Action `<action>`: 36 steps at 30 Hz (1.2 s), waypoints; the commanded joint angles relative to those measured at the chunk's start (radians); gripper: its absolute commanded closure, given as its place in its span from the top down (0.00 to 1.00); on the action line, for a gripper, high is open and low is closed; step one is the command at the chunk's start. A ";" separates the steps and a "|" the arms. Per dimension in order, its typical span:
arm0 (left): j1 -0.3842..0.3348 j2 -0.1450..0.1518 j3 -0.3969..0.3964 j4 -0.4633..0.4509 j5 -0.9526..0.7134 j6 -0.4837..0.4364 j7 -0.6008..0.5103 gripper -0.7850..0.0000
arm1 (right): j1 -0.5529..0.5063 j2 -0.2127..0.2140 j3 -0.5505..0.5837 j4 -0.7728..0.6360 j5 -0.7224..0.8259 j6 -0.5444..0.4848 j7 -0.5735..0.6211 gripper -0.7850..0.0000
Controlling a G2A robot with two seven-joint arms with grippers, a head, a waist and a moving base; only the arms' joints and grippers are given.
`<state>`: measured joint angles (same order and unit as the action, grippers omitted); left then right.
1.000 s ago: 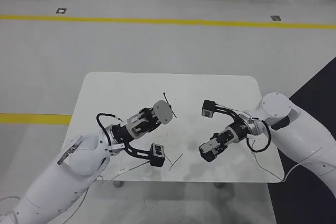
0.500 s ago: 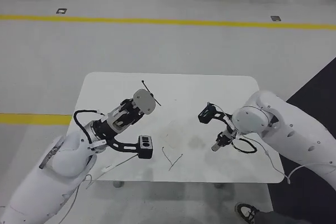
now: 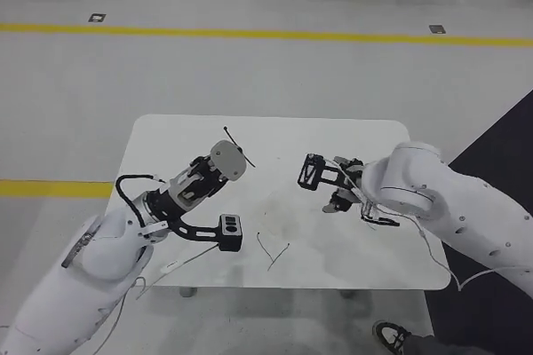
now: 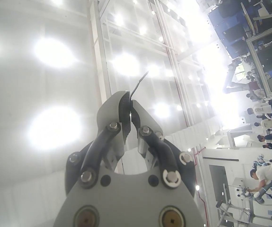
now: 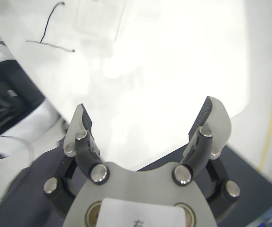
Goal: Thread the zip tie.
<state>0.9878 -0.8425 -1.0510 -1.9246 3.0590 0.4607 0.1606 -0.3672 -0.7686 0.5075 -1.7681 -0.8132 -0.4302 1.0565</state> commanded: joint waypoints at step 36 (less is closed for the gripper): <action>0.021 -0.010 -0.068 0.009 0.000 -0.015 -0.056 0.00 | 0.223 -0.277 -0.338 0.307 0.342 -0.582 -0.248 1.00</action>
<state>1.0086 -0.8522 -1.1189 -1.9156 3.0589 0.4450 0.1048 -0.1446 -1.0457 0.1701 -1.4610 -0.4715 -1.0123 0.8448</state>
